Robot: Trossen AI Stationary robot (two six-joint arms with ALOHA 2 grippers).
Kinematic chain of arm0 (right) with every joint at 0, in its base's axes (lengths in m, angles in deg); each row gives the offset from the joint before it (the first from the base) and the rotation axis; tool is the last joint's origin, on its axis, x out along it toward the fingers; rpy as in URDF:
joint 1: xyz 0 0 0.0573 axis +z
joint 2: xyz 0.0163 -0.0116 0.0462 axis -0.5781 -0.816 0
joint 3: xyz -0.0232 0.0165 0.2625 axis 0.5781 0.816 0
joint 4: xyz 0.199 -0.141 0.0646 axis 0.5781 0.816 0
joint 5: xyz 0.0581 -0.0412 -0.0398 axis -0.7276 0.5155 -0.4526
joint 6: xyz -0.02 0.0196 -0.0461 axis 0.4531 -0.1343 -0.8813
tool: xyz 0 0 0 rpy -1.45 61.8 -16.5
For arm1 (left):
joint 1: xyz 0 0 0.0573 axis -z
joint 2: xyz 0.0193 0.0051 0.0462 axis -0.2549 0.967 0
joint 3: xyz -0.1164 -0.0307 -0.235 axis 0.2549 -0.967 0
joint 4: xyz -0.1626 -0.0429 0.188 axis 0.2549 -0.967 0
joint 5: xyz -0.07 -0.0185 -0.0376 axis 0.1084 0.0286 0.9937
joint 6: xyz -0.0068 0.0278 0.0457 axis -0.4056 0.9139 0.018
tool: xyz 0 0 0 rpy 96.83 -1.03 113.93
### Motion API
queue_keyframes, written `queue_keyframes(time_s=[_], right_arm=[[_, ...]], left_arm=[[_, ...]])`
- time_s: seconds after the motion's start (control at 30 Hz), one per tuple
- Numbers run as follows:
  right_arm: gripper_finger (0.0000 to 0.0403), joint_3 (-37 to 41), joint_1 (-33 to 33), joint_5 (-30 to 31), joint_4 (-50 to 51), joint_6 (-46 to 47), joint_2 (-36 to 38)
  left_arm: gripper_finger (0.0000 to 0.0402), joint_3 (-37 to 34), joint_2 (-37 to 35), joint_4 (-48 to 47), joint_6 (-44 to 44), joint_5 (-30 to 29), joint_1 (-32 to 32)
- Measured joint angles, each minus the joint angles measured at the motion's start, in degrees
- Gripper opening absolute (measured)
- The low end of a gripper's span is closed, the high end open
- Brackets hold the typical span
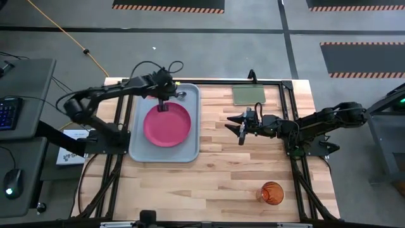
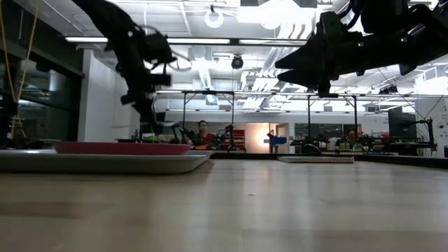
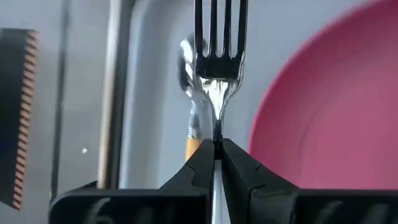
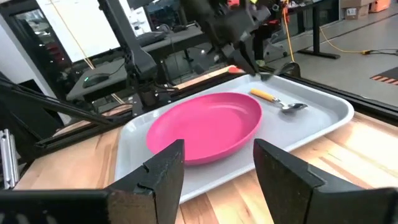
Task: Pick and place plate/cup/fork/spoon on tray
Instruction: Put the orange fork on the gray serving tray to the bottom of the yellow spoon
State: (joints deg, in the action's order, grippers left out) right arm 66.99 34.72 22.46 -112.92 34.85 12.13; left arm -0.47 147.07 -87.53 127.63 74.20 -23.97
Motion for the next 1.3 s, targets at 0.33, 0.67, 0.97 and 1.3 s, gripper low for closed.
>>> queue_keyframes(time_s=[0.33,0.67,0.97,1.3], right_arm=[[0.0181,0.0,0.0,0.07,1.35,1.09,0.0],[0.0181,0.0,0.0,0.07,2.39,1.49,0.0],[0.0181,0.0,0.0,0.07,2.43,1.49,0.0],[0.0181,0.0,0.0,0.07,2.43,2.28,0.0]], left_arm=[[0.0007,0.0,10.29,8.31,5.65,0.79,-2.27],[0.0007,0.0,14.26,7.47,8.17,2.17,-3.2],[0.0008,0.0,14.55,6.64,8.07,5.14,-3.31],[0.0033,0.02,14.55,6.53,8.04,3.2,-3.31]])
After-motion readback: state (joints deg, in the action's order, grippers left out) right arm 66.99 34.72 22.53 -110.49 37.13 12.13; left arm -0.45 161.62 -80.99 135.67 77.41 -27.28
